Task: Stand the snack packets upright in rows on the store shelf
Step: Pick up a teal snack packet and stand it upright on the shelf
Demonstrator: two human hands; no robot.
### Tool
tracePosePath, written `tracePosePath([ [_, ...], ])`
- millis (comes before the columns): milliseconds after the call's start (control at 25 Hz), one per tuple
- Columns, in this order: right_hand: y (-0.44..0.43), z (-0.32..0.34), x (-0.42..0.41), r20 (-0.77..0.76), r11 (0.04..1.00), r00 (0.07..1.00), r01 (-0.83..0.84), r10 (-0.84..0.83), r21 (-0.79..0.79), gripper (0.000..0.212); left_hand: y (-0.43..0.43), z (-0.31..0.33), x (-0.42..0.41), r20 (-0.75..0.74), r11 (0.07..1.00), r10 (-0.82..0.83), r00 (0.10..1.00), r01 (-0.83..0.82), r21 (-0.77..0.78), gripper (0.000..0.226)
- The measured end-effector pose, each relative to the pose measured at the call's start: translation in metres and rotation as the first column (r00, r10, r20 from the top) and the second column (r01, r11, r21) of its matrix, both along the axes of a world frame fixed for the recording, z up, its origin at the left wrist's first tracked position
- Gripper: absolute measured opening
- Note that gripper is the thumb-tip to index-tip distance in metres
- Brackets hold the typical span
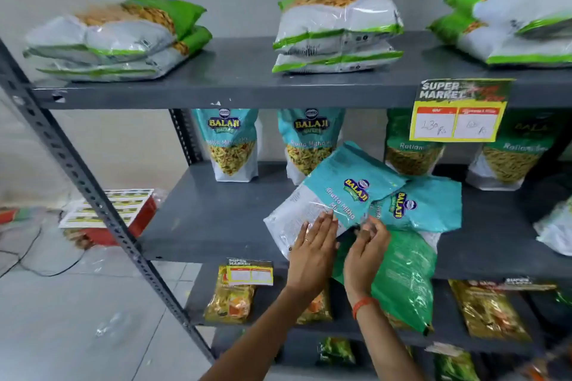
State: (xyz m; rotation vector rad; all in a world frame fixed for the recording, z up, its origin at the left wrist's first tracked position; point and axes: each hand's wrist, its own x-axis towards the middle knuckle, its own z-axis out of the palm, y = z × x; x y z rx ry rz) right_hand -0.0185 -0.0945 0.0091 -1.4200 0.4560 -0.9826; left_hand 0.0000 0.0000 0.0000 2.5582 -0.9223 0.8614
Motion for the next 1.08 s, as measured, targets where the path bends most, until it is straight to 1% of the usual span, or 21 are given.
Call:
tracePosePath([
  [40,-0.001,-0.003,0.002,-0.027,0.992,0.999,-0.016,0.02,0.129,0.026,0.0,0.0,0.003,-0.002,1.0,0.007,1.0,-0.007,0.023,0.041],
  [80,-0.001,-0.003,0.004,-0.066,0.98,0.996,-0.039,0.053,0.196,0.026,0.0,-0.001,0.006,0.001,1.0,-0.023,1.0,0.022,0.007,0.041],
  [120,-0.004,-0.004,0.005,-0.064,0.959,0.994,-0.071,0.091,0.274,0.026,-0.001,-0.004,0.006,0.02,0.999,-0.047,0.999,0.047,0.013,0.04],
  [160,-0.004,-0.002,0.005,-0.072,0.933,0.988,-0.101,0.134,0.345,0.026,-0.002,-0.007,0.004,0.054,0.997,-0.065,0.996,0.062,0.048,0.041],
  [240,-0.008,0.001,0.009,-0.047,0.851,0.973,-0.173,0.225,0.496,0.03,-0.009,-0.002,0.005,0.036,0.993,-0.099,0.994,0.096,0.064,0.042],
  [280,-0.008,0.004,0.01,-0.034,0.806,0.969,-0.185,0.246,0.562,0.032,-0.011,0.004,0.005,0.004,0.994,-0.106,0.994,0.106,0.034,0.041],
  [320,-0.008,0.007,0.011,-0.01,0.763,0.967,-0.194,0.254,0.617,0.033,-0.013,0.005,0.006,0.022,0.995,-0.098,0.995,0.098,-0.004,0.037],
  [400,-0.008,0.007,0.015,0.038,0.689,0.951,-0.25,0.307,0.681,0.03,-0.013,0.008,0.007,0.026,0.99,-0.103,0.994,0.105,-0.098,0.026],
  [480,-0.004,0.006,0.019,0.068,0.633,0.919,-0.32,0.389,0.705,0.028,-0.009,0.011,0.007,0.005,0.974,-0.111,0.994,0.11,-0.199,0.022],
  [560,0.007,0.003,0.026,0.074,0.616,0.886,-0.376,0.457,0.693,0.029,0.001,0.015,0.007,-0.037,0.945,-0.08,0.996,0.064,-0.321,0.016],
  [600,0.013,0.003,0.032,0.068,0.62,0.879,-0.385,0.471,0.684,0.027,0.006,0.021,0.007,-0.084,0.913,-0.052,0.995,0.013,-0.408,0.019],
  [680,0.026,0.008,0.047,0.027,0.641,0.859,-0.402,0.512,0.654,0.028,0.022,0.036,0.011,-0.208,0.802,-0.013,0.978,-0.114,-0.586,0.027],
  [760,0.036,0.016,0.062,0.002,0.643,0.819,-0.452,0.574,0.618,0.032,0.043,0.053,0.025,-0.34,0.693,0.001,0.94,-0.246,-0.678,0.024],
  [800,0.039,0.019,0.067,0.006,0.625,0.81,-0.458,0.587,0.632,0.033,0.055,0.06,0.036,-0.404,0.639,-0.016,0.915,-0.301,-0.708,0.02],
  [880,0.044,0.025,0.073,0.002,0.618,0.802,-0.461,0.597,0.636,0.03,0.077,0.075,0.055,-0.508,0.491,-0.159,0.847,-0.379,-0.785,0.01],
  [960,0.045,0.035,0.07,-0.074,0.67,0.795,-0.453,0.602,0.589,0.029,0.095,0.085,0.064,-0.546,0.343,-0.311,0.778,-0.444,-0.828,0.005],
  [1040,0.041,0.048,0.063,-0.174,0.737,0.799,-0.415,0.576,0.533,0.027,0.105,0.089,0.064,-0.576,0.231,-0.39,0.719,-0.529,-0.817,0.009],
  [1080,0.038,0.055,0.058,-0.194,0.757,0.805,-0.403,0.561,0.515,0.024,0.109,0.091,0.062,-0.595,0.191,-0.414,0.689,-0.573,-0.797,0.012],
])
